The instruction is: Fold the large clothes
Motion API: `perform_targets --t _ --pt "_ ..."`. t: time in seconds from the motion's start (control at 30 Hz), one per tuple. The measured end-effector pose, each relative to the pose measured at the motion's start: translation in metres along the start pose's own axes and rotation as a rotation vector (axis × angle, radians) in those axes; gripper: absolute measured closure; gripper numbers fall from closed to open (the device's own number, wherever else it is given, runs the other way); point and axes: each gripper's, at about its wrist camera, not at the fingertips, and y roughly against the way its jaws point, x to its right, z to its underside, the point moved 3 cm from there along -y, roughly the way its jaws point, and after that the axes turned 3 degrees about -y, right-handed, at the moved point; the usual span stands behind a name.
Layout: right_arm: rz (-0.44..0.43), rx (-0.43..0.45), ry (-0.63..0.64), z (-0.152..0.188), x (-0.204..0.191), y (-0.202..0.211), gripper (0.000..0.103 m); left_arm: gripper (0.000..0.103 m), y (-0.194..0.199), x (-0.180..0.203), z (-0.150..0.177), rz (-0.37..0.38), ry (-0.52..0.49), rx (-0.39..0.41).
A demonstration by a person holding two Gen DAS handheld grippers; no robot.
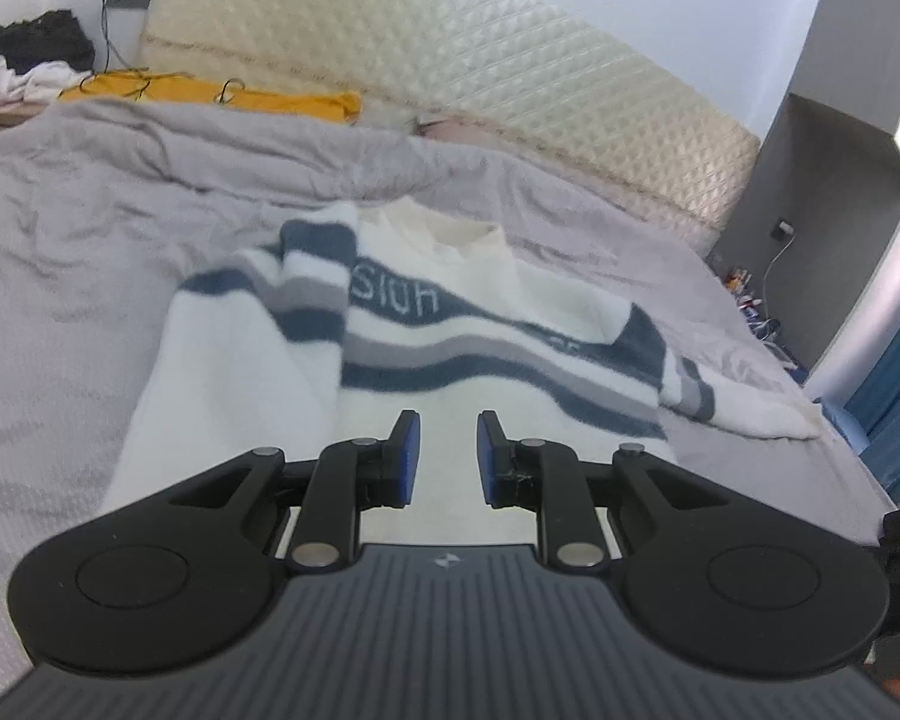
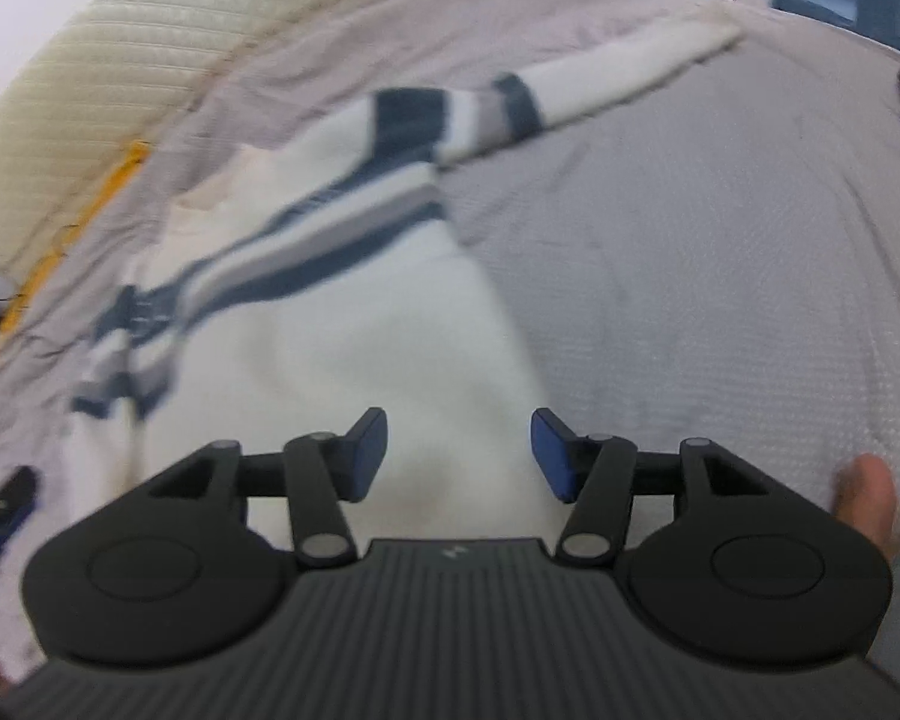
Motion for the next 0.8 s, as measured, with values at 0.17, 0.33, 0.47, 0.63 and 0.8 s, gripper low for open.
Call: perform_targets --t 0.17,0.33,0.47,0.63,0.8 --pt "-0.09 0.036 0.05 -0.011 -0.064 0.023 0.046 0.079 0.006 -0.006 -0.001 -0.013 0.006 0.006" --pt "-0.148 0.059 0.147 -0.022 -0.106 0.016 0.048 0.079 0.005 -0.015 0.001 -0.048 0.013 -0.012" --pt "-0.184 0.061 0.256 -0.018 -0.098 -0.004 0.048 0.079 0.003 -0.019 0.004 -0.079 0.002 -0.031" --pt "-0.228 -0.017 0.317 0.007 -0.062 -0.03 0.047 0.073 -0.007 -0.019 0.008 -0.109 -0.019 -0.063" --pt "-0.267 -0.089 0.275 0.015 -0.043 -0.046 0.046 0.057 -0.017 -0.023 0.012 -0.169 -0.015 -0.093"
